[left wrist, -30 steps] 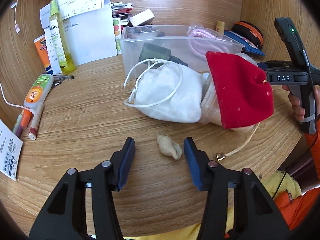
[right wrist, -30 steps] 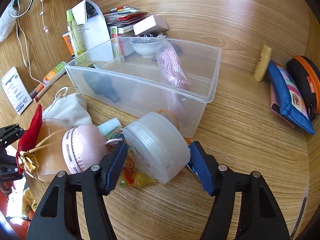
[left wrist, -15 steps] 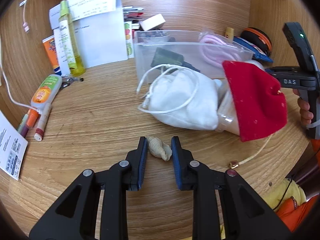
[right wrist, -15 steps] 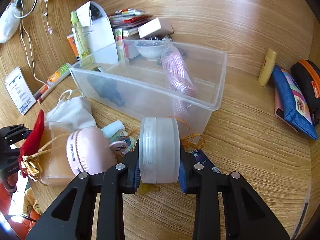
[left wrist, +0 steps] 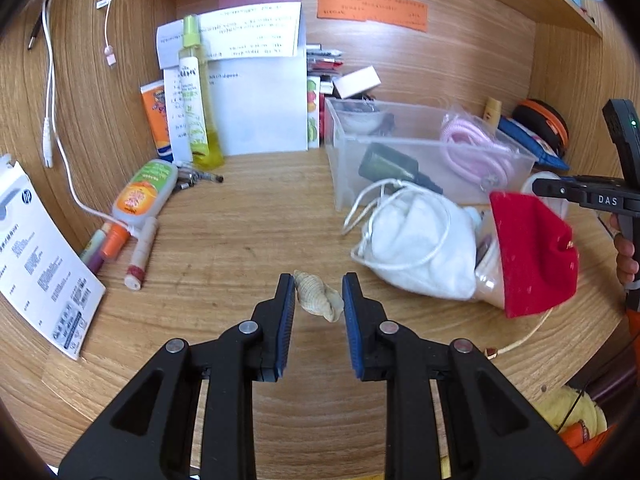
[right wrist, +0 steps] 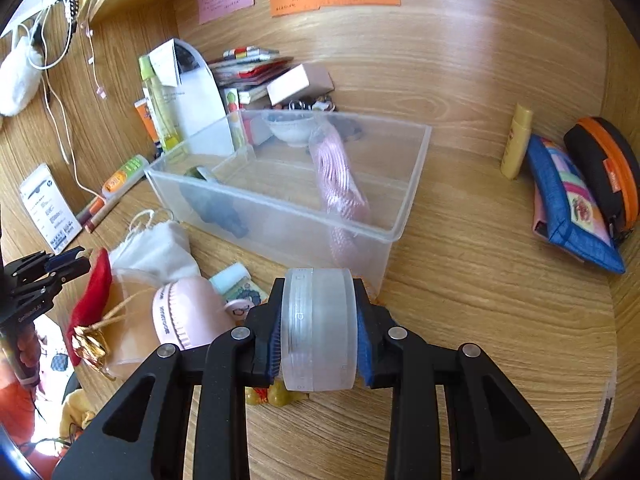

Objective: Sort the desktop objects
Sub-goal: 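Grasp the white round container with the right gripper while the left grasps a small shell, then lower the white container and shell into the clear box and open both grippers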

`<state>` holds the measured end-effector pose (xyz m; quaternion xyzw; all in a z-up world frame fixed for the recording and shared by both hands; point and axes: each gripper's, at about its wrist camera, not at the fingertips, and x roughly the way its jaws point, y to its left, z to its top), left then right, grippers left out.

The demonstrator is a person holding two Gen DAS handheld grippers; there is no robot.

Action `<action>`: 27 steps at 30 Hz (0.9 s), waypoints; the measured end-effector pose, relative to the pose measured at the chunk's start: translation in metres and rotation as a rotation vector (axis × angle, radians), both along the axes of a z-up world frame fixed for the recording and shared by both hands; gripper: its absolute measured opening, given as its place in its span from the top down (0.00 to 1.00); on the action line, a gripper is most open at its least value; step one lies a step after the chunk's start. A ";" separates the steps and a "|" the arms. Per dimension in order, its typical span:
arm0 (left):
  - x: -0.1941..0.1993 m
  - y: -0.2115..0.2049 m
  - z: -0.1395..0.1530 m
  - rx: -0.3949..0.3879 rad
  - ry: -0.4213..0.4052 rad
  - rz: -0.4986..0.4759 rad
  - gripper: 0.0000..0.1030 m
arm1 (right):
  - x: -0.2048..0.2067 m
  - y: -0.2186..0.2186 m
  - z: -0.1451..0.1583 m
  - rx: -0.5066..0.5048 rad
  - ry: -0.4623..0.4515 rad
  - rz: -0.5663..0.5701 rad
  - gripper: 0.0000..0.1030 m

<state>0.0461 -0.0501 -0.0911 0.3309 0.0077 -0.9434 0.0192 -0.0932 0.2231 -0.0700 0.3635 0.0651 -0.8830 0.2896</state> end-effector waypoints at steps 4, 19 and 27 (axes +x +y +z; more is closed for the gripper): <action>-0.005 0.004 0.012 -0.013 0.037 0.001 0.77 | 0.002 0.006 0.015 -0.019 0.034 -0.010 0.74; -0.059 0.004 0.054 -0.031 0.100 -0.012 0.77 | -0.001 0.030 0.068 -0.070 0.146 -0.076 0.74; -0.089 0.011 0.067 -0.028 0.122 -0.036 0.77 | -0.027 0.013 0.088 -0.076 0.193 -0.070 0.74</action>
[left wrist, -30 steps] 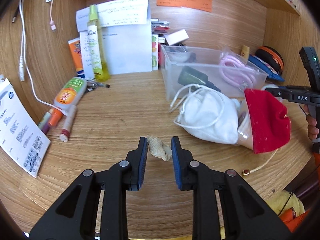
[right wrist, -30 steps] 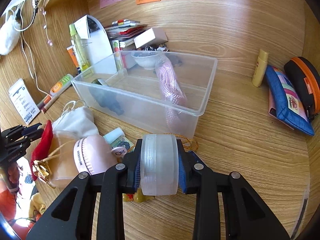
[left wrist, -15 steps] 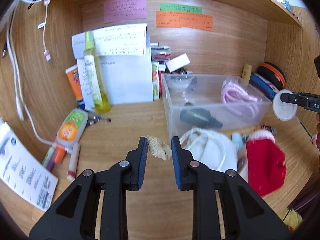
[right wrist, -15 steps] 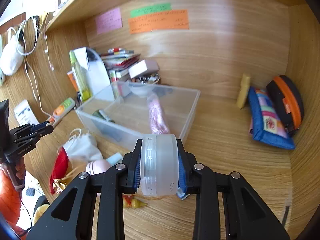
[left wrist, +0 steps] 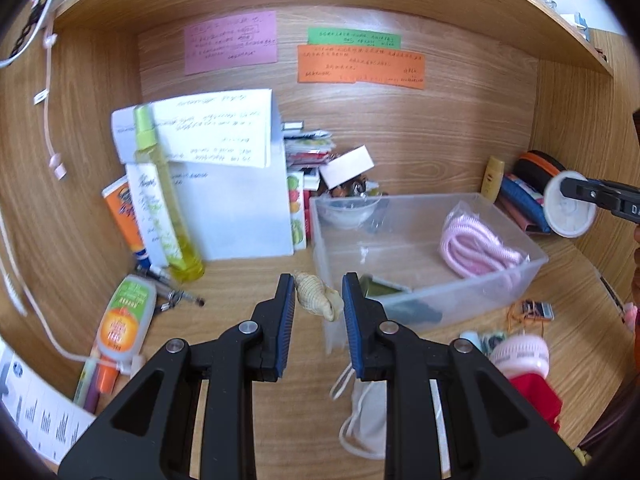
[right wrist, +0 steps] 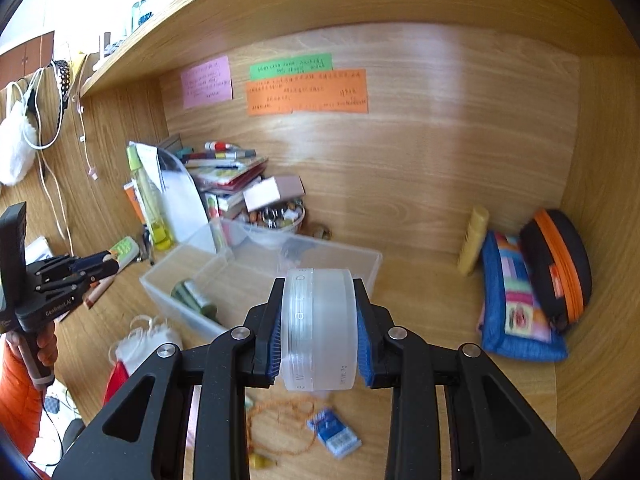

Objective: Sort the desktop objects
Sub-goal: 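Lower the white container and shell into the clear box and open both grippers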

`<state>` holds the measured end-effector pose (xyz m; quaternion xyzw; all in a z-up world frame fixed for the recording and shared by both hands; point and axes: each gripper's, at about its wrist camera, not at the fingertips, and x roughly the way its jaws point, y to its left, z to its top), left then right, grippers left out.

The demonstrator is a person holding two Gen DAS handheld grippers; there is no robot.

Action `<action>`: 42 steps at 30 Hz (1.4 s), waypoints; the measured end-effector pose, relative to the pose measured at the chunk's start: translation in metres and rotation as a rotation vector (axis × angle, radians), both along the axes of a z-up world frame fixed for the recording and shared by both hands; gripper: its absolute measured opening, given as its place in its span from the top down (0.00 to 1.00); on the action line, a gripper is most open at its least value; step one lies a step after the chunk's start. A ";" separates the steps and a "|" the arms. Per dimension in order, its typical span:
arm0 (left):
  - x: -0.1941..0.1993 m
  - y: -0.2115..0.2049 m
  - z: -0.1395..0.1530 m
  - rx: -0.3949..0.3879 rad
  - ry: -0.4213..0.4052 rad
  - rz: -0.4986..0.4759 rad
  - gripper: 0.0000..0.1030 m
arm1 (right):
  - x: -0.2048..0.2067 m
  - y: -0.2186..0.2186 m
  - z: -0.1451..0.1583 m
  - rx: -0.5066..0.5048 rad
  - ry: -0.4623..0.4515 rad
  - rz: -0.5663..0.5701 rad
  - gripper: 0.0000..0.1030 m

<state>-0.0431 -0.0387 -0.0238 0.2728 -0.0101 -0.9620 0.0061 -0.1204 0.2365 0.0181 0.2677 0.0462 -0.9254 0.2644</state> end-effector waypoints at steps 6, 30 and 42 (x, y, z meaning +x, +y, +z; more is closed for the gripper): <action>-0.026 0.010 0.010 0.016 0.007 -0.039 0.77 | -0.030 -0.021 0.007 -0.004 -0.012 -0.014 0.74; -0.117 0.083 -0.028 0.049 -0.188 -0.253 0.77 | -0.067 -0.049 -0.050 0.143 -0.077 -0.041 0.74; -0.117 0.098 -0.043 0.017 -0.257 -0.277 0.77 | -0.069 -0.060 -0.065 0.213 -0.087 -0.044 0.73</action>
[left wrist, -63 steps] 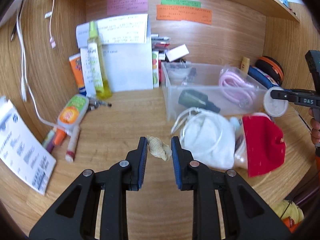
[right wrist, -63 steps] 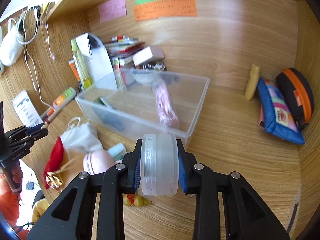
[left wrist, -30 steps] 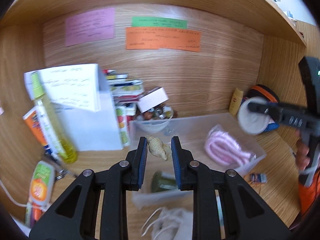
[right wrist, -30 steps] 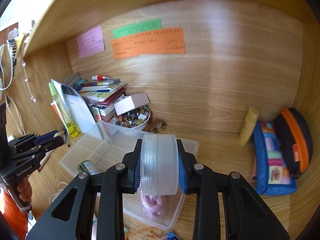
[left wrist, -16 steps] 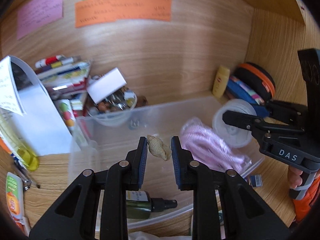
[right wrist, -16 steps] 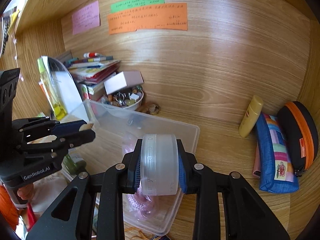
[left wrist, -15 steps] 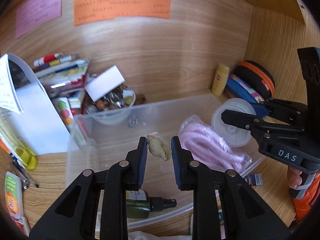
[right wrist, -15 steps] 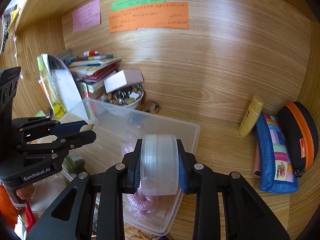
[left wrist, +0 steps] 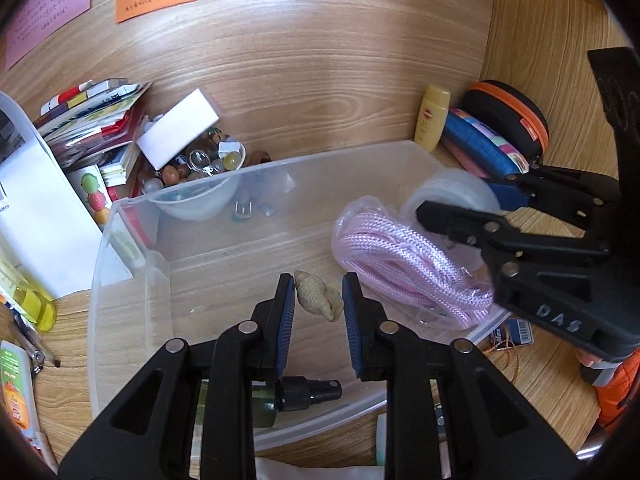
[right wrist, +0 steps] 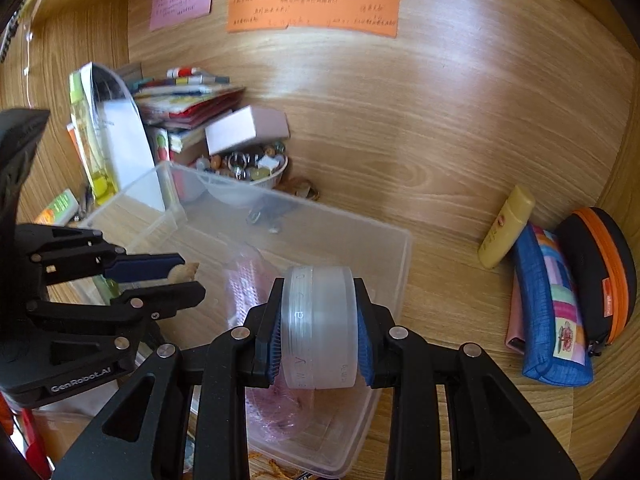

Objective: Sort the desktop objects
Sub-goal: 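Lower the white container and shell into the clear box and open both grippers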

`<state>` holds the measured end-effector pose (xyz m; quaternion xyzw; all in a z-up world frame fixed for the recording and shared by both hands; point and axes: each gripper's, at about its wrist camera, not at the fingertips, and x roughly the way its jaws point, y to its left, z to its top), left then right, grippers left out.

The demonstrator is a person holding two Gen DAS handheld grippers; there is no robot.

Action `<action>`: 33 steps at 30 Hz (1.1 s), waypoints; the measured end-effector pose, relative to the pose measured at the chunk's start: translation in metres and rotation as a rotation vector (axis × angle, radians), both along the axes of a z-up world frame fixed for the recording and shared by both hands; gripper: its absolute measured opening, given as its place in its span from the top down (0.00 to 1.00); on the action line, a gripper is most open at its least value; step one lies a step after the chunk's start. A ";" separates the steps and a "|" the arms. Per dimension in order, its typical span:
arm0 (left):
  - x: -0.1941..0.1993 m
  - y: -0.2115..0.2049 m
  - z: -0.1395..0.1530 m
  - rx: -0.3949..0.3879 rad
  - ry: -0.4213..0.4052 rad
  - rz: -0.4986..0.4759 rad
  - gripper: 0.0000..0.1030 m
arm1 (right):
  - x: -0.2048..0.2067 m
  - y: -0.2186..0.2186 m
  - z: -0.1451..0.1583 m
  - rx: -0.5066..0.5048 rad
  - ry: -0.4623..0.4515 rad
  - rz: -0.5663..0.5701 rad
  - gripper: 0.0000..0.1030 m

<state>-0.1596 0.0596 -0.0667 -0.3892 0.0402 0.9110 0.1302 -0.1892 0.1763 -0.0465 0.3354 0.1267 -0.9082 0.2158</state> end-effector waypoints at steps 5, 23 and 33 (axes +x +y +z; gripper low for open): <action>-0.001 -0.001 -0.001 0.003 -0.008 -0.001 0.77 | 0.002 -0.006 -0.004 0.021 0.000 0.013 0.71; 0.002 -0.015 0.007 0.020 0.034 0.033 0.40 | 0.005 -0.011 -0.009 0.031 0.013 -0.002 0.49; 0.006 -0.028 0.020 0.037 0.094 0.084 0.28 | 0.011 -0.007 0.002 0.016 0.082 -0.032 0.25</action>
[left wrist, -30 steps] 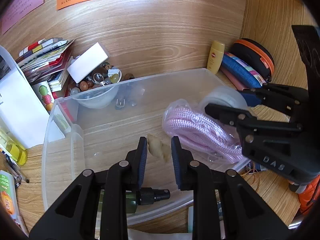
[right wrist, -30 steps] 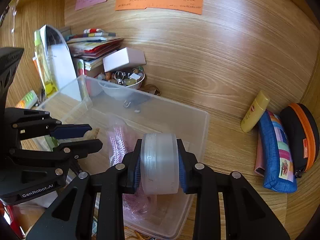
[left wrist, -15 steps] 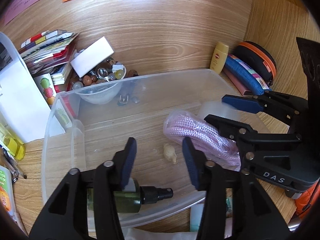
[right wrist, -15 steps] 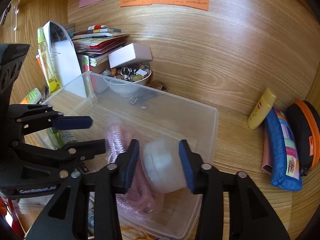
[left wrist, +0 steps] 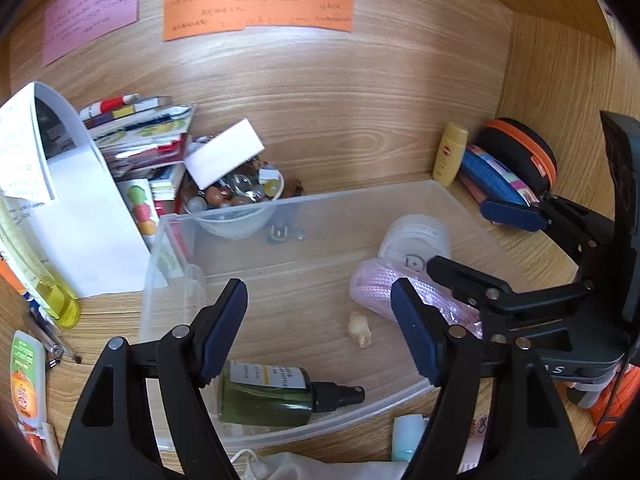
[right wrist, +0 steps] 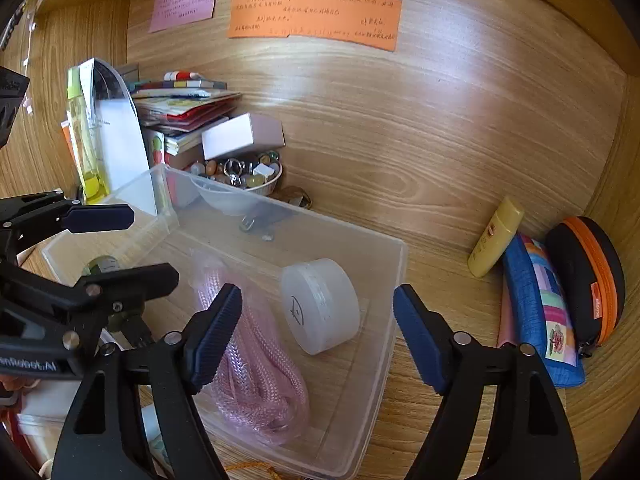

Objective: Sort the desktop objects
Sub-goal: 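Lower the white container and shell into the clear box and open both grippers, then grasp the blue Max staple box with the right gripper while the left grasps the red pouch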

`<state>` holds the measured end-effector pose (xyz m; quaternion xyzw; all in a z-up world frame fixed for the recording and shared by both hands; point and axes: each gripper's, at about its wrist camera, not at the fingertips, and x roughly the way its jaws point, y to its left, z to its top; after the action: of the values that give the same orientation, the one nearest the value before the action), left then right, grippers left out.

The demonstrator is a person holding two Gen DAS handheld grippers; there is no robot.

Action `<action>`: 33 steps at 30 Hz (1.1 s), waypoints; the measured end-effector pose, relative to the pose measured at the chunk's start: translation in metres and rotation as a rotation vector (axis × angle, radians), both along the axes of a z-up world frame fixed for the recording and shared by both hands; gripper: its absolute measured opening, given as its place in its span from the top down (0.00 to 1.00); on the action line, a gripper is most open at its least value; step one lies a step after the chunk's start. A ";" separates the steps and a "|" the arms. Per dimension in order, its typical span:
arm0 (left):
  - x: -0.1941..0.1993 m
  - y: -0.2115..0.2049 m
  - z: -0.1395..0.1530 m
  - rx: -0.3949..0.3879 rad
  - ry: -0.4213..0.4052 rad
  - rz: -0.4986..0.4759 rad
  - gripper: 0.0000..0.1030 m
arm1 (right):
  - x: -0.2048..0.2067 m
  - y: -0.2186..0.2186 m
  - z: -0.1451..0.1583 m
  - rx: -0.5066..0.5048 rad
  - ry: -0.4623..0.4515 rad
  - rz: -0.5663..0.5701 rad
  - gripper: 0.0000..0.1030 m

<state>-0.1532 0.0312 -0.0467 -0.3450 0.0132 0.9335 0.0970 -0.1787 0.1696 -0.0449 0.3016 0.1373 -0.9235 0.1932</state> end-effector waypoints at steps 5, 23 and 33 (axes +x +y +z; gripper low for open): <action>0.006 -0.006 0.010 -0.010 0.040 0.019 0.15 | 0.004 0.003 0.008 -0.011 0.031 -0.008 0.17; 0.092 -0.020 0.054 -0.054 0.157 0.138 0.04 | 0.065 0.070 0.035 -0.125 0.041 -0.058 0.05; 0.151 -0.011 0.040 -0.068 0.144 0.142 0.03 | 0.101 0.091 0.023 -0.101 0.055 -0.064 0.04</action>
<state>-0.0026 0.0202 -0.0065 -0.2800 0.0272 0.9595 0.0175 -0.0781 0.2611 -0.0223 0.2704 0.0861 -0.9428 0.1748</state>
